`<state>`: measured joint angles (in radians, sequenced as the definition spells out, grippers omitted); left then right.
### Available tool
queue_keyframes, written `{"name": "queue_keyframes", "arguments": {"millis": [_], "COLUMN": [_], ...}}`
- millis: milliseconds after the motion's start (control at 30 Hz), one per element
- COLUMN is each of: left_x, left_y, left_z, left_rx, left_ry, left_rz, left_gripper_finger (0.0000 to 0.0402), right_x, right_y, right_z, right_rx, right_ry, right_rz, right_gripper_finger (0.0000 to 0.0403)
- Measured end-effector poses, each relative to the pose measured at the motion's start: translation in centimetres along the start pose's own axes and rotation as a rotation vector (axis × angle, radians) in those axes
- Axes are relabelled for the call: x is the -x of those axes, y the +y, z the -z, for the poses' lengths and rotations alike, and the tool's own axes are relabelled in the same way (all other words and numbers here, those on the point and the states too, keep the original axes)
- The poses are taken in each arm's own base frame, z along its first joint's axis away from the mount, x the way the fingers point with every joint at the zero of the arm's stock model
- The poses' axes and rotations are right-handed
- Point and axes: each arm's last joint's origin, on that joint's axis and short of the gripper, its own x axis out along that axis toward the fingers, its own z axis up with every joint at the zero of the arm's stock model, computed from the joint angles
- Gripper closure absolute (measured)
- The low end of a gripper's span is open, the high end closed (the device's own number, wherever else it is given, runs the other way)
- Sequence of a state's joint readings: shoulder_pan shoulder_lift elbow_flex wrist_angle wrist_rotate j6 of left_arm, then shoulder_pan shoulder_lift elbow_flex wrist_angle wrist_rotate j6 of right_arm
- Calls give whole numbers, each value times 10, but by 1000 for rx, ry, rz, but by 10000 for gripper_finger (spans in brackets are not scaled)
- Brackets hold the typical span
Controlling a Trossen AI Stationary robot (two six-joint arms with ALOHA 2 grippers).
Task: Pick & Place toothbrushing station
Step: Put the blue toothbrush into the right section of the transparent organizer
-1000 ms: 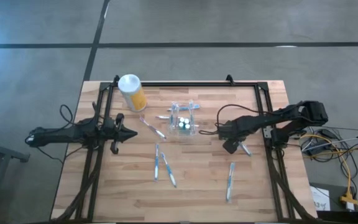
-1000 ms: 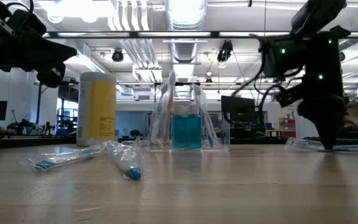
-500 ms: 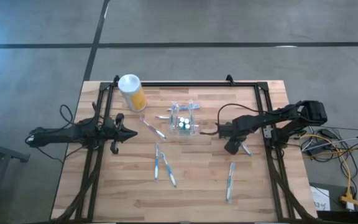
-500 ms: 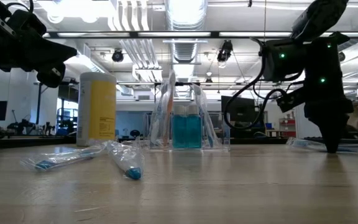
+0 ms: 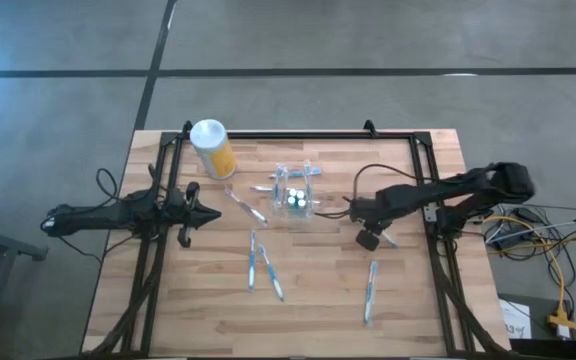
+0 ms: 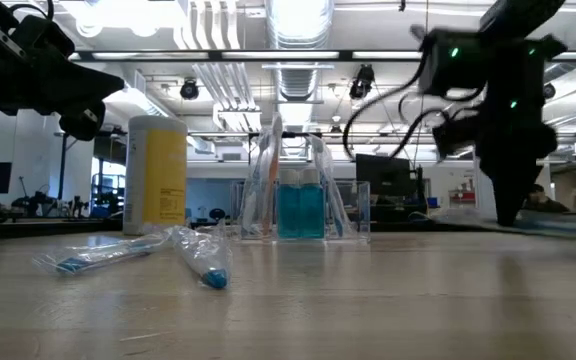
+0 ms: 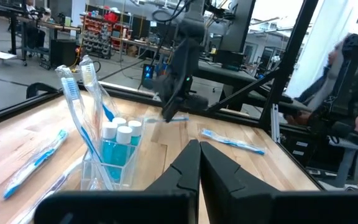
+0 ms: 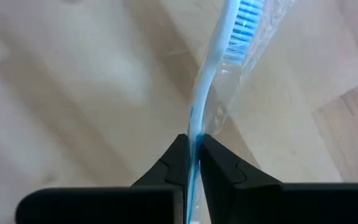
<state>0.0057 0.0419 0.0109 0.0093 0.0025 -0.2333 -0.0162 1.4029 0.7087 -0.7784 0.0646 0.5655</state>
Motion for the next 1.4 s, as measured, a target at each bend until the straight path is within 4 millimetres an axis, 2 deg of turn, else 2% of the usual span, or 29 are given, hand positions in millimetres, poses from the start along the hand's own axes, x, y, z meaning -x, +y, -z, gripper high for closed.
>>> {"name": "queue_keyframes", "arguments": {"millis": [100,233,367,500,600,867,1033,1400], "left_x": [0,0,0,0,0,0,0,0], "left_y": [0,0,0,0,0,0,1,1], "left_z": [0,0,0,0,0,0,0,0], "left_rx": [0,1,1,8,11,19,29,35], "left_ry": [0,0,0,-1,-2,-4,-13,-13], "left_rz": [0,-1,-3,-3,-3,-4,-29,-33], "left_gripper_finger": [390,388,390,390,391,388,388,389], "right_x": [15,47,74,95,104,79,57,27], "right_y": [8,18,23,22,14,-17,-25,-30], "right_z": [0,4,15,29,41,73,83,92], "right_rx": [62,164,286,396,419,390,383,365], "right_ry": [-165,-421,-661,-953,-1151,-1407,-1401,-1413], "right_rz": [-68,-157,-221,-373,-474,-557,-558,-565], "right_gripper_finger": [384,384,385,385,385,385,385,385]}}
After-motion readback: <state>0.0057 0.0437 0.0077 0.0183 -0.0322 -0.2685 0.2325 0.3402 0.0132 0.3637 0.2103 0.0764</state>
